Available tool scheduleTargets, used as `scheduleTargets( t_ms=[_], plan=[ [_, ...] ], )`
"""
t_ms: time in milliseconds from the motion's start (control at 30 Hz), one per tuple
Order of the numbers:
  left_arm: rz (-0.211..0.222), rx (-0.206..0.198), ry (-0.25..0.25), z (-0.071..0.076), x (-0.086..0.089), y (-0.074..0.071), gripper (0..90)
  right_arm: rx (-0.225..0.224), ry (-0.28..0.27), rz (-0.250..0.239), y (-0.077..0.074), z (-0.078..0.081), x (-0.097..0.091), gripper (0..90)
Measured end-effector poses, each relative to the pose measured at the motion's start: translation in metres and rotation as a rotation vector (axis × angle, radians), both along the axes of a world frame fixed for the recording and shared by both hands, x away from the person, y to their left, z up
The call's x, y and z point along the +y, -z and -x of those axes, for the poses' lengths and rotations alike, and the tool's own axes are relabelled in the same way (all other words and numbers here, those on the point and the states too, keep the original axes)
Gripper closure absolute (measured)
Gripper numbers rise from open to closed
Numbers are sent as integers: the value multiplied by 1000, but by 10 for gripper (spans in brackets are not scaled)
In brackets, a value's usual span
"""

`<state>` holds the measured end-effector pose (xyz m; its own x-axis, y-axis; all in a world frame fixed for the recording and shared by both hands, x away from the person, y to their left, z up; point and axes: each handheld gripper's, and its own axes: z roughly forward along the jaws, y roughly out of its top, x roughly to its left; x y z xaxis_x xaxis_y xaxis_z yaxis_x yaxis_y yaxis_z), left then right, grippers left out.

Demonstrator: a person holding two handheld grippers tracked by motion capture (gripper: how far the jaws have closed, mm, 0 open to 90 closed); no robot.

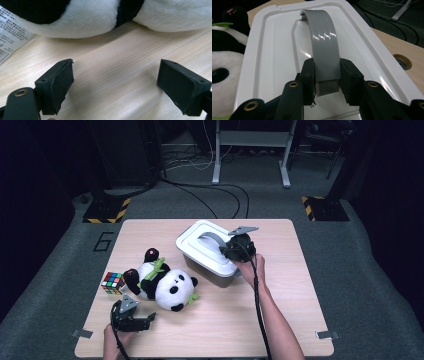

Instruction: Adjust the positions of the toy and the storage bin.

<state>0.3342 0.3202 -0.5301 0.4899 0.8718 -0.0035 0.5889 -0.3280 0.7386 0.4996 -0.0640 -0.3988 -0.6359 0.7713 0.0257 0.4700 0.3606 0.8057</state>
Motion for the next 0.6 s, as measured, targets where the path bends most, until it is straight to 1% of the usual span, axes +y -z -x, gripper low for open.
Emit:
scheduleTargets(
  t_ms=[233,333,433,500,567,600],
  plan=[
    [-1,0,0,0,0,0,133,-17,2,8,1,9,-1,668],
    [-5,-1,2,0,0,0,133,-12,8,4,1,16,-2,669],
    [-3,-1,1,0,0,0,133,-18,9,6,1,19,-3,669],
    [-3,-1,1,0,0,0,133,-19,18,0,2,28,-6,669],
    [-1,1,1,0,0,0,133,-23,16,3,2,30,-6,669],
    [-2,3,0,0,0,0,133,-22,22,0,2,34,-7,669]
  ],
)
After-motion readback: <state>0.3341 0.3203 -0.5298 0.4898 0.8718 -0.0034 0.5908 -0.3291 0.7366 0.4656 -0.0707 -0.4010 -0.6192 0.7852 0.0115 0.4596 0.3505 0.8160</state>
